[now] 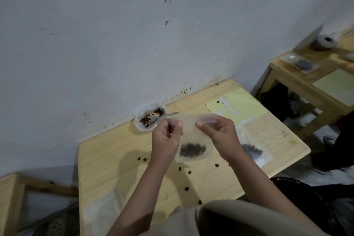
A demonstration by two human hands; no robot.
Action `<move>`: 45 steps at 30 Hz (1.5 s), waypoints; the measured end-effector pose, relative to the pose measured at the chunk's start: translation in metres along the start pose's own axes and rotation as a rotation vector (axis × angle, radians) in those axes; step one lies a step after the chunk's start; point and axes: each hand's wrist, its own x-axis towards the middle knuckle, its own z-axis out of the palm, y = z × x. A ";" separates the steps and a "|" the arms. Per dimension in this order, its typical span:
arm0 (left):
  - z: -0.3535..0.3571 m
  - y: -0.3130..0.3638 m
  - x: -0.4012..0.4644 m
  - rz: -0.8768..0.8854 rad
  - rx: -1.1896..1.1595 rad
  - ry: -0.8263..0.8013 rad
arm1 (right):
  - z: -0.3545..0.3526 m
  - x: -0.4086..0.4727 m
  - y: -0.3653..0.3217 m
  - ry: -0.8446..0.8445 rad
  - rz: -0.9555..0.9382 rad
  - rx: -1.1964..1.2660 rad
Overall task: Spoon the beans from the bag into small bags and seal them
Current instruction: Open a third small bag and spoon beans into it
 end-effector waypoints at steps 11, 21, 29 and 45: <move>0.024 0.001 0.008 0.003 -0.025 -0.096 | -0.020 0.004 0.005 0.004 0.011 0.011; 0.081 -0.029 0.020 -0.315 -0.160 -0.071 | -0.100 0.002 0.035 0.197 0.166 -0.194; 0.133 -0.086 0.021 -0.283 0.317 -0.146 | -0.158 0.008 0.066 0.373 0.276 -0.672; 0.135 -0.111 0.030 -0.087 0.508 -0.147 | -0.154 0.022 0.091 0.353 0.115 -1.125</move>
